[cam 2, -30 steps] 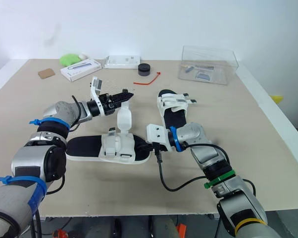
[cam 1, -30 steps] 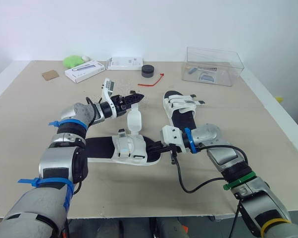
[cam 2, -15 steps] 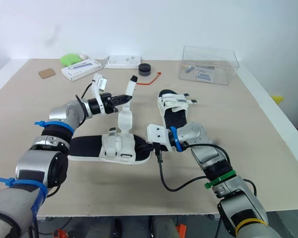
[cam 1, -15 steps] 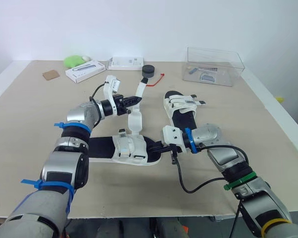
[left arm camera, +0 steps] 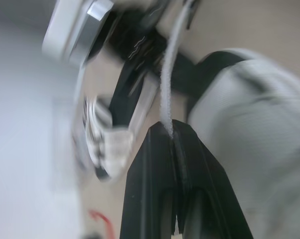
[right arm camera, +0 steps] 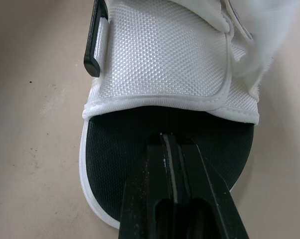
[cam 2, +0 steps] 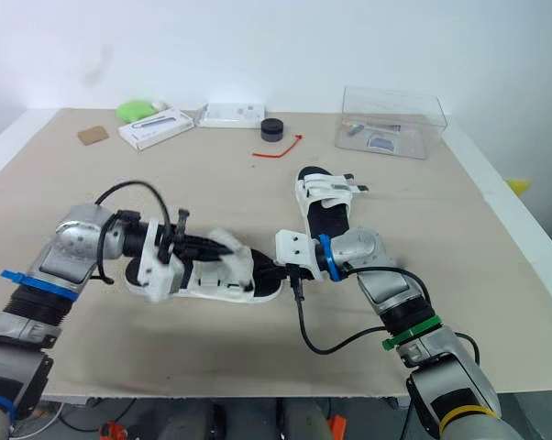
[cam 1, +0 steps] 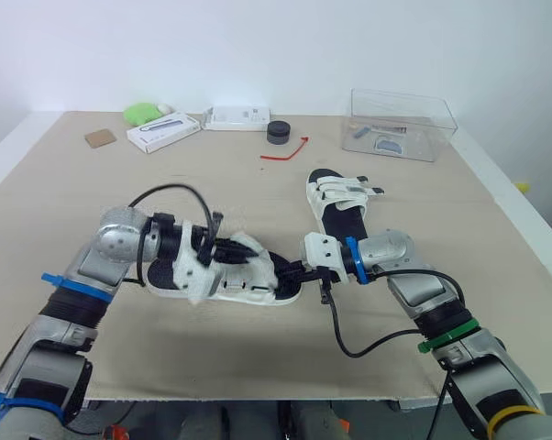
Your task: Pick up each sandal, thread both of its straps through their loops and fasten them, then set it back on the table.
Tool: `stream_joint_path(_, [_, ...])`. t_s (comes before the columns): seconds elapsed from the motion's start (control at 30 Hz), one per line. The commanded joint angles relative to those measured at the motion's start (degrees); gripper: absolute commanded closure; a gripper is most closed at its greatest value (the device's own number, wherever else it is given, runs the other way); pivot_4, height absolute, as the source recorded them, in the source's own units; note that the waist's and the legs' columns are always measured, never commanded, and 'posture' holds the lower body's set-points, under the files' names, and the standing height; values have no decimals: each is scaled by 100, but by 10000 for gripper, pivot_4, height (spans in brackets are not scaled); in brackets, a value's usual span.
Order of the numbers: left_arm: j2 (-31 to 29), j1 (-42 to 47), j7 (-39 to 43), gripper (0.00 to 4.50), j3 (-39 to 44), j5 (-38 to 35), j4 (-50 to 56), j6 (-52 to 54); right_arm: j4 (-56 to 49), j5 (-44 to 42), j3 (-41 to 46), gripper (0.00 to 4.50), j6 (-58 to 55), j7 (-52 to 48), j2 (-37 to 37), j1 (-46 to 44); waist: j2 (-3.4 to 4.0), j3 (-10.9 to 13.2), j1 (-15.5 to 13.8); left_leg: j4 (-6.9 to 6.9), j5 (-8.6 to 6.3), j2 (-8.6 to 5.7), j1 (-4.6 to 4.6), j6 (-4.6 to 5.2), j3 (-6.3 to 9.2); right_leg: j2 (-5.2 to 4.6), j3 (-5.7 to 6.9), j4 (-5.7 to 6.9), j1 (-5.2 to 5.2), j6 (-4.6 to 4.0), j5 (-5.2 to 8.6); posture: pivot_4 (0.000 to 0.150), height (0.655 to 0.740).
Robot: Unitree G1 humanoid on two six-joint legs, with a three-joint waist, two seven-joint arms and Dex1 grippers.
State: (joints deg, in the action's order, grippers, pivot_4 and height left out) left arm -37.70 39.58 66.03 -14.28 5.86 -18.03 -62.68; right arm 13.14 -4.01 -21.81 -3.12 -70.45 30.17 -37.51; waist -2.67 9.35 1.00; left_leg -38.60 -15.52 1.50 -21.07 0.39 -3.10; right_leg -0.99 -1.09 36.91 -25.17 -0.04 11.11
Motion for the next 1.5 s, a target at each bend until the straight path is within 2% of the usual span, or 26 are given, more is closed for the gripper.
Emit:
stream_joint_path(0.03, [-44,191,-383,44724,-135,272,-144,-548,325,333,-165,45000,-69,-14,62,53,0,0,1,-1,2,-2,0,4,-2,3,1,-1,1,13,-8,1500,7400])
stream_joint_path(0.1, [-35,231,-499,44724,-222,294,-121,-364,378,337,-185,45000,-54,-21,25,2,0,0,3,-1,3,-2,0,6,-4,16,1,-1,1,34,-20,1500,7400])
stream_joint_path(0.2, [-72,259,-587,36415,-337,229,-62,-148,446,337,-196,45000,-10,-46,10,-41,0,0,10,-1,4,-1,0,6,-4,25,2,0,0,35,-20,1500,7400])
stream_joint_path(0.37, [-310,169,-641,13403,-336,-138,463,437,523,345,-201,45000,57,-85,23,-71,1,0,15,0,4,7,1,7,-1,39,1,0,-1,32,-19,1500,7400])
stream_joint_path(0.43, [-526,53,-621,13403,-221,-331,721,814,533,347,-208,45000,70,-97,26,-70,2,-1,16,0,4,9,1,6,0,40,2,2,-1,31,-19,1500,7400])
stream_joint_path(0.6, [-1062,-569,-587,13403,364,-1461,1550,3164,603,348,-222,45000,131,-137,29,-87,4,1,19,1,3,17,0,7,-1,46,2,3,-6,28,-17,1500,7400])
stream_joint_path(0.67, [-1247,-759,-543,13403,581,-1939,1956,4192,647,347,-217,45000,159,-171,30,-105,2,0,17,1,3,16,-1,7,3,46,9,3,-5,27,-16,1500,7400])
stream_joint_path(0.77, [-1667,-1133,-493,13403,933,-3066,2690,6375,721,359,-229,45000,218,-228,22,-140,3,2,24,0,3,17,0,6,2,48,9,2,-6,28,-15,1500,7400])
stream_joint_path(0.83, [-2477,-1703,-433,13403,1337,-5432,3457,8923,762,364,-243,45000,233,-241,-11,-176,-6,7,31,2,3,17,1,6,3,49,9,3,-6,28,-12,1500,7400])
stream_joint_path(0.87, [-2751,-1937,-408,13403,1544,-6324,3737,9753,789,363,-248,45000,246,-248,-23,-197,-6,10,56,4,3,22,-2,6,4,54,8,5,-11,25,-9,1500,7400])
stream_joint_path(0.9, [-3026,-2458,-390,13403,1714,-7015,4099,10320,812,362,-257,45000,253,-251,-38,-217,-1,14,60,6,1,28,-1,5,4,55,9,3,-12,21,-4,1500,7400])
stream_joint_path(0.93, [-3172,-2914,-421,13403,1807,-7296,4414,10607,837,366,-263,45000,269,-259,-49,-236,-1,14,68,10,-1,27,1,4,7,53,11,5,-14,21,3,1500,7400])
stream_joint_path(1.03, [-3219,-3854,-730,13403,1956,-7577,5101,11060,898,373,-263,45000,295,-276,-81,-267,13,17,54,18,-11,23,24,-7,9,45,9,7,3,9,28,1500,7400])
stream_joint_path(1.13, [-2391,-3927,-1730,13403,1525,-7275,5272,11102,865,369,-277,45000,279,-292,-100,-250,22,18,9,16,-7,24,35,-12,18,49,8,10,13,-10,37,1500,7400])
stream_joint_path(1.27, [-1633,-3583,-2316,13403,1227,-6649,5099,11092,823,374,-287,45000,277,-298,-94,-211,16,18,7,17,12,22,55,-34,26,62,5,14,31,-21,28,1500,7400])
stream_joint_path(1.4, [-1324,-3342,-2270,13403,1255,-6346,5024,11016,736,360,-265,45000,227,-306,-37,-161,16,17,15,18,14,21,53,-37,22,69,3,14,29,-24,25,1500,7400])
stream_joint_path(1.5, [-1386,-3398,-1979,13403,1384,-6278,5094,10996,696,374,-240,45000,221,-303,8,-115,15,16,17,23,8,21,49,-42,17,69,-2,13,23,-26,28,1500,7400])
